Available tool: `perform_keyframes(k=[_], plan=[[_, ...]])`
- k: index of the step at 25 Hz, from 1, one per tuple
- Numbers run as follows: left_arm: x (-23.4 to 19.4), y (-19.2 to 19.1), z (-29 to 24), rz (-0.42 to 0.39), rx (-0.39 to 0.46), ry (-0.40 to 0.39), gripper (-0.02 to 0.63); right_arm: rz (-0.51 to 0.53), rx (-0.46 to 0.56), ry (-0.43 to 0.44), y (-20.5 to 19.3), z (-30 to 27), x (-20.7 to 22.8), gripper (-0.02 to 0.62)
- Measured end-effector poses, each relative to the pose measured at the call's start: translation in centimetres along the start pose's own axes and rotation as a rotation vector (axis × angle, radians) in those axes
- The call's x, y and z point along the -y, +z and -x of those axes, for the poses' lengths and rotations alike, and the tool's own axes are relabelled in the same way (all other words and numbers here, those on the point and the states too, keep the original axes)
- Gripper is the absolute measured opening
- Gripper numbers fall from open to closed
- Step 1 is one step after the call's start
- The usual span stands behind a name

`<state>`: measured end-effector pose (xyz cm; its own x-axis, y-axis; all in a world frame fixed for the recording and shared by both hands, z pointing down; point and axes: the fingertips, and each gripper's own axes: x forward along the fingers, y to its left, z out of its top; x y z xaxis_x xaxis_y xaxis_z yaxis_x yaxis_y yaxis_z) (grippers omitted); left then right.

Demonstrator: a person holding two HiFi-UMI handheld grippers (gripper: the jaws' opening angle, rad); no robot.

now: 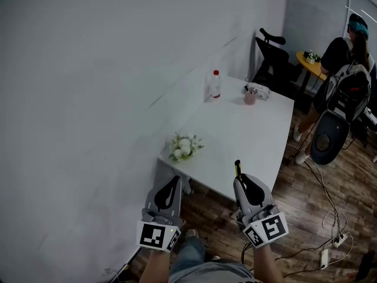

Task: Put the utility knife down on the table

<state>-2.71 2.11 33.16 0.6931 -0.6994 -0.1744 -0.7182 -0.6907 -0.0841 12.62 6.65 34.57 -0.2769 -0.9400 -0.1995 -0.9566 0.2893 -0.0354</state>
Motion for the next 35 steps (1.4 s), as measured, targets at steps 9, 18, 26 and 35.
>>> perform_keyframes(k=[9,18,26,35], plan=[[-4.0,-0.6,-4.3,0.002,0.001,-0.039,0.014,0.007,0.002,-0.031,-0.6,-5.1,1.3,0.054],[-8.1,-1.6,-8.7,0.004,-0.008,-0.091,0.014,0.008,0.001,-0.085,-1.3,-10.1,2.5,0.054],[-10.4,-2.2,-10.9,0.021,-0.007,-0.138,0.012,0.012,0.0,-0.14,-1.7,-12.8,3.1,0.054],[-13.4,-3.4,-12.4,0.036,-0.008,-0.16,0.012,0.0,0.004,-0.168,-2.5,-15.7,3.1,0.054]])
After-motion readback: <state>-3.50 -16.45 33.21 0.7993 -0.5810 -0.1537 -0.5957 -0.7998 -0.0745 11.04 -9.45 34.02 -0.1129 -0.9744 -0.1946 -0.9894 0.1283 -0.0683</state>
